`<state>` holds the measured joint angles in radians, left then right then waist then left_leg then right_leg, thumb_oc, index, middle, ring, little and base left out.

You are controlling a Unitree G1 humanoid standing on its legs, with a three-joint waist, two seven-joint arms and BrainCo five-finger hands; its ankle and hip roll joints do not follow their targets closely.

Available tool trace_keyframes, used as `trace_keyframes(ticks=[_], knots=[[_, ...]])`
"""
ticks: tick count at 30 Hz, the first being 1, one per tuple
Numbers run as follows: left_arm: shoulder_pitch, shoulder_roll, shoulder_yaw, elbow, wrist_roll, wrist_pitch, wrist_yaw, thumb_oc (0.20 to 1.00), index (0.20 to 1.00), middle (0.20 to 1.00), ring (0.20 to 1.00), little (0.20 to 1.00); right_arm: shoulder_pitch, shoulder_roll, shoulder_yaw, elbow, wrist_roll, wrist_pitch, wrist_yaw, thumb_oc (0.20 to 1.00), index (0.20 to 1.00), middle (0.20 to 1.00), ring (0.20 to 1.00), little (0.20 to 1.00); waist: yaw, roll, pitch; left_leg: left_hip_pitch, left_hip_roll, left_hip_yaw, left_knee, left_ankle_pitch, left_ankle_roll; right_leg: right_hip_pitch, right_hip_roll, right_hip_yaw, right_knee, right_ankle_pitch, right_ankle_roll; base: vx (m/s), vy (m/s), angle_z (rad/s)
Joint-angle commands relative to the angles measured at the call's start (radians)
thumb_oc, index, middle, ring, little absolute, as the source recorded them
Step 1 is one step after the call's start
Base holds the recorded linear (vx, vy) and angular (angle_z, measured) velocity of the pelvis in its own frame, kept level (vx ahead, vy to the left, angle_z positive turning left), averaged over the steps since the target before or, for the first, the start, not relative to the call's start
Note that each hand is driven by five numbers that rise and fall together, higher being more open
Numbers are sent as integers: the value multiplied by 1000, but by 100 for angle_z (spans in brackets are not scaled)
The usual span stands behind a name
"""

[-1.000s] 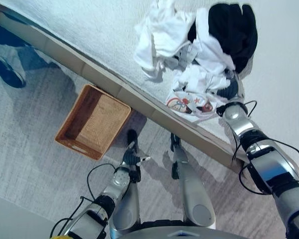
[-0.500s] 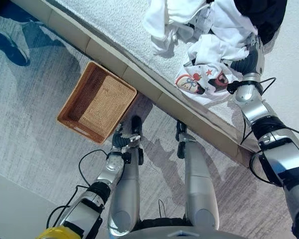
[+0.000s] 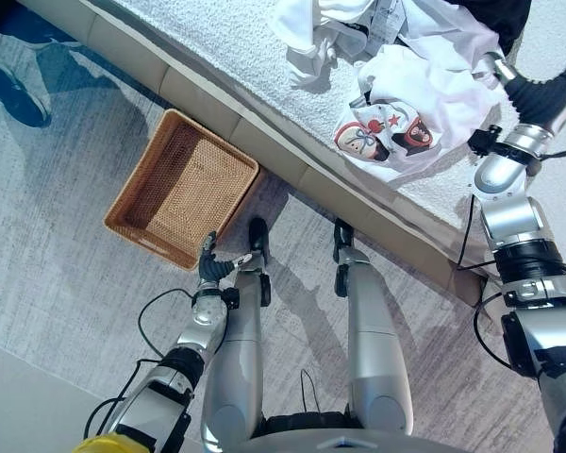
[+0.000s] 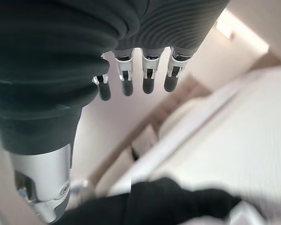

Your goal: Pick up clothes into the bucket

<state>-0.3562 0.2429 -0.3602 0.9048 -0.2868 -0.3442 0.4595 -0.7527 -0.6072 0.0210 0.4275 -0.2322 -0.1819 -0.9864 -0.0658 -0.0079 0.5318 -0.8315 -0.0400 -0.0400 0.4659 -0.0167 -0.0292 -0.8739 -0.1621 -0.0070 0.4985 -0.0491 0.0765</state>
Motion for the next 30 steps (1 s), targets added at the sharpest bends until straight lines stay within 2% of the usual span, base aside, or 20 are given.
trace_keyframes(ticks=[1,6,11,12,13,14,17,25,27,29,30], knots=[[54,-20,40,18,66,-29,26,1000,1000,1000,1000,1000,20,-28,-51,-65,-51,-44,-93,1000,1000,1000,1000,1000,-3,-6,-17,2,-14,-9,87,-80,10,45,2,-18,20,-24,34,-4,13,-10],[55,-30,47,35,70,-27,31,1000,1000,1000,1000,1000,81,16,-76,-93,-51,-49,-116,1000,1000,1000,1000,1000,-7,-7,-20,7,-9,-2,63,-69,9,48,5,-17,-5,-14,35,-15,5,-6],[42,-39,46,45,64,-28,30,1000,1000,1000,1000,1000,119,71,-25,-23,3,-57,-54,1000,1000,1000,1000,1000,-9,-9,-18,20,-7,-1,37,-56,6,61,4,-18,-30,-1,35,-2,-1,-1],[37,-41,45,39,60,-28,29,1000,1000,1000,1000,1000,134,102,19,24,47,-64,17,1000,1000,1000,1000,1000,-9,-9,-15,27,-6,-2,24,-49,4,68,2,-20,-42,5,35,0,0,0],[37,-41,46,39,60,-27,28,1000,1000,1000,1000,1000,133,102,20,25,48,-64,18,1000,1000,1000,1000,1000,-10,-9,-15,27,-6,-2,23,-48,4,69,2,-21,-42,5,35,0,0,0],[35,-43,44,35,56,-26,18,1000,1000,1000,1000,1000,139,137,70,73,90,-76,93,1000,1000,1000,1000,1000,-8,-10,-13,31,-6,-4,16,-41,2,78,2,-25,-52,9,33,0,0,0],[30,-46,46,38,59,-23,5,1000,1000,1000,1000,1000,137,177,173,100,67,-61,195,1000,1000,1000,1000,1000,-5,-12,-12,39,-7,-5,0,-31,1,87,3,-29,-60,13,32,0,0,0],[24,-49,30,40,84,-22,-3,1000,1000,1000,1000,1000,67,242,342,156,3,-48,323,1000,1000,1000,1000,1000,10,-6,-12,43,-9,-12,-38,-5,-5,99,-4,-49,-87,27,32,-5,-20,3],[21,-47,26,44,81,-22,-10,1000,1000,1000,1000,1000,25,238,383,184,1,-42,373,1000,1000,1000,1000,1000,17,-5,-12,45,-9,-14,-49,2,-8,102,-4,-54,-94,29,32,-5,-38,2],[16,-39,18,55,66,-23,-28,1000,1000,1000,1000,1000,-73,211,430,293,18,-20,428,1000,1000,1000,1000,1000,31,-5,-12,42,-10,-22,-55,11,-12,104,-8,-65,-96,32,31,-5,-48,9],[16,-39,19,55,66,-24,-28,1000,1000,1000,1000,1000,-74,211,431,294,18,-21,428,1000,1000,1000,1000,1000,31,-5,-12,42,-11,-22,-55,11,-12,104,-8,-65,-96,32,31,-3,-33,16]])
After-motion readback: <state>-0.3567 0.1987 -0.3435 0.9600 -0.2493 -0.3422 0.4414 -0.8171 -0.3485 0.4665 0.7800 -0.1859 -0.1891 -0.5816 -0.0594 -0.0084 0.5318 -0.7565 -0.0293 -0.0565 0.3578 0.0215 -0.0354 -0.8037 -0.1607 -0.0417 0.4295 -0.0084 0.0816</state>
